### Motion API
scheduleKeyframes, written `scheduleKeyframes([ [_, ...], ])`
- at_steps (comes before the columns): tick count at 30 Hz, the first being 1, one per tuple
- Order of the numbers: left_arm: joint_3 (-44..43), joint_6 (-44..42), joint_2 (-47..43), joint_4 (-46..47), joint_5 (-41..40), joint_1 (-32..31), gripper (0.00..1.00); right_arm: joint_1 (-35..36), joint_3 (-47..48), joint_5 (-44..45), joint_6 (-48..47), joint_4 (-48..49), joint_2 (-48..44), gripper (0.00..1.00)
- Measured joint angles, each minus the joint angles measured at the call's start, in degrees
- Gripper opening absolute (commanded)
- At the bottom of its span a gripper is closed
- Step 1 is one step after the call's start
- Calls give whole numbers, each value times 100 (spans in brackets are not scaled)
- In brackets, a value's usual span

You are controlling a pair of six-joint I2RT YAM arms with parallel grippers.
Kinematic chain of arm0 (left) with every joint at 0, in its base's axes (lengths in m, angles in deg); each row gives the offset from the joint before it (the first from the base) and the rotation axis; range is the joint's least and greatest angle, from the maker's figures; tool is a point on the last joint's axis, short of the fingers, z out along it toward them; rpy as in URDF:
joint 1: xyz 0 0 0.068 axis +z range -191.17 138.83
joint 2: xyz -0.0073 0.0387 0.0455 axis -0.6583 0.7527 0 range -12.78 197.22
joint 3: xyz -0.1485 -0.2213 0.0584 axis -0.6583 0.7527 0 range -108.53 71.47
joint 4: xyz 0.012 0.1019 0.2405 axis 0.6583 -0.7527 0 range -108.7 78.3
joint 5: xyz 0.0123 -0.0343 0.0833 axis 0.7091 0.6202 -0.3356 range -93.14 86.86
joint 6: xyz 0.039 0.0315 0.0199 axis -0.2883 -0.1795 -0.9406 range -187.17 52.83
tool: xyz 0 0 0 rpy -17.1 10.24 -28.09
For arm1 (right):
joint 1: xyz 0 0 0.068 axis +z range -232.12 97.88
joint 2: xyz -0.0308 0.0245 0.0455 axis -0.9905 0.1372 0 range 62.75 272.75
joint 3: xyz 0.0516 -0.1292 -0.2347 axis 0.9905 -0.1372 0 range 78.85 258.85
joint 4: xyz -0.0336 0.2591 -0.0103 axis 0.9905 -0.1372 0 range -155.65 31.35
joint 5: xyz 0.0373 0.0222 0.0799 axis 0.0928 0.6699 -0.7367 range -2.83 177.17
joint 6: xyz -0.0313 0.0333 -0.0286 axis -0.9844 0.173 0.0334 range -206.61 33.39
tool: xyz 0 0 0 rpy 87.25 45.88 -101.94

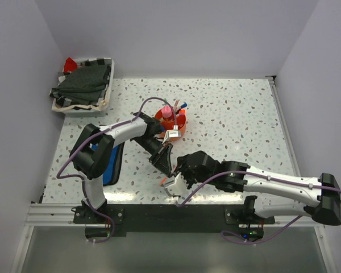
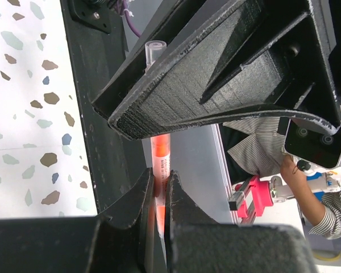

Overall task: Sort the stationery into containers
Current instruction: Close the pen cap on the pen.

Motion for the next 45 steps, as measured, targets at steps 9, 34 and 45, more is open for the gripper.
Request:
scheduleKeyframes([
  [9,-61,278,26,-63,-61,70,0,11,-199,227,-658,203,-26,0],
  [34,-922,595,603,-354,-664,278,0,232,-304,1596,-951,1012,787,0],
  [45,-1294,579,1014,-752,-761,260,0,420,-275,2059,-579,1008,997,0],
])
